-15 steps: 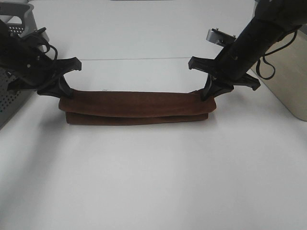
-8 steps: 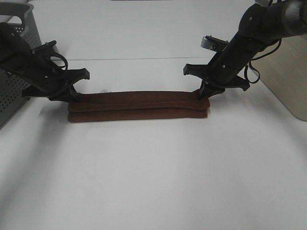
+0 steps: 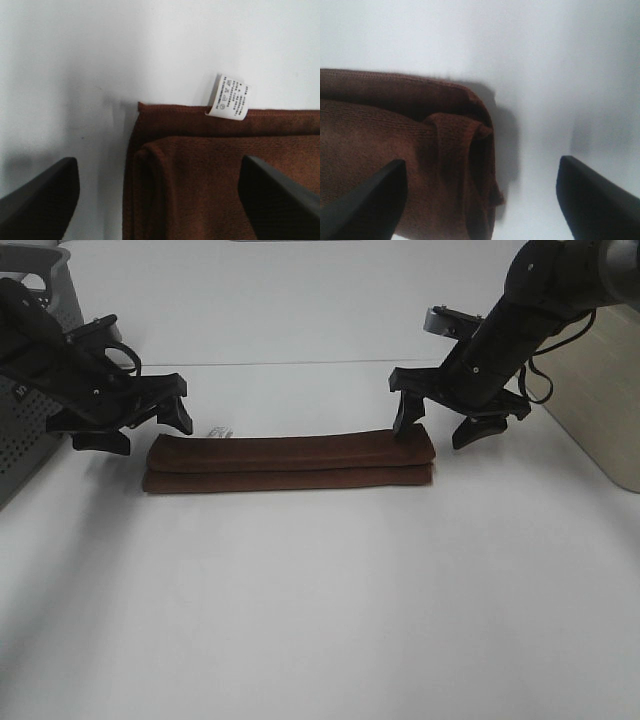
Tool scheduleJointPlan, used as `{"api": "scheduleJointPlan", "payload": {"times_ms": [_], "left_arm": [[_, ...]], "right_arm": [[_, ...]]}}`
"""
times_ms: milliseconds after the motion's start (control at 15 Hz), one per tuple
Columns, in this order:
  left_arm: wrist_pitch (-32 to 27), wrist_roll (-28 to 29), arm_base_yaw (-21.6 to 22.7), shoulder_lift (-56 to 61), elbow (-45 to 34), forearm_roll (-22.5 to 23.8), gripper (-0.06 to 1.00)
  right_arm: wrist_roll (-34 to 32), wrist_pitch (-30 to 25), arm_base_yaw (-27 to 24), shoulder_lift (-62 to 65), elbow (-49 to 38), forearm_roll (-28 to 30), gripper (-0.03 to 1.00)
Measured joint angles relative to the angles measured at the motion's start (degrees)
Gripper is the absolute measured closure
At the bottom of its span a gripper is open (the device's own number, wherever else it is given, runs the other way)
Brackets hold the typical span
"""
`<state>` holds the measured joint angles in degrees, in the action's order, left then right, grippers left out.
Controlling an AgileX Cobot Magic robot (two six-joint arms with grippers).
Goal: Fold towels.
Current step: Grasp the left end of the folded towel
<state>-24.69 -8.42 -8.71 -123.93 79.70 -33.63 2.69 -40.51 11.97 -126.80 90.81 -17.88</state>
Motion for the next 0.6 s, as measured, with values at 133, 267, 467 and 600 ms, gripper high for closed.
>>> {"api": "scheduleJointPlan", "payload": {"times_ms": [133, 267, 467, 600], "left_arm": [[-0.11, 0.00, 0.00, 0.00, 0.00, 0.00, 0.17], [-1.66, 0.00, 0.00, -0.86, 0.00, 0.00, 0.20], [-3.09, 0.00, 0.00, -2.52, 0.29, -1.15, 0.21], [-3.04, -0.11, 0.00, -2.81, 0.46, -2.98, 0.26]], "right_arm": [[0.00, -0.06, 0.00, 0.74, 0.00, 0.11, 0.19], [0.00, -0.06, 0.00, 0.86, 0.00, 0.11, 0.19], [-0.06, -0.06, 0.00, 0.86, 0.00, 0.11, 0.19], [-0.06, -0.06, 0.00, 0.86, 0.00, 0.11, 0.19]]}}
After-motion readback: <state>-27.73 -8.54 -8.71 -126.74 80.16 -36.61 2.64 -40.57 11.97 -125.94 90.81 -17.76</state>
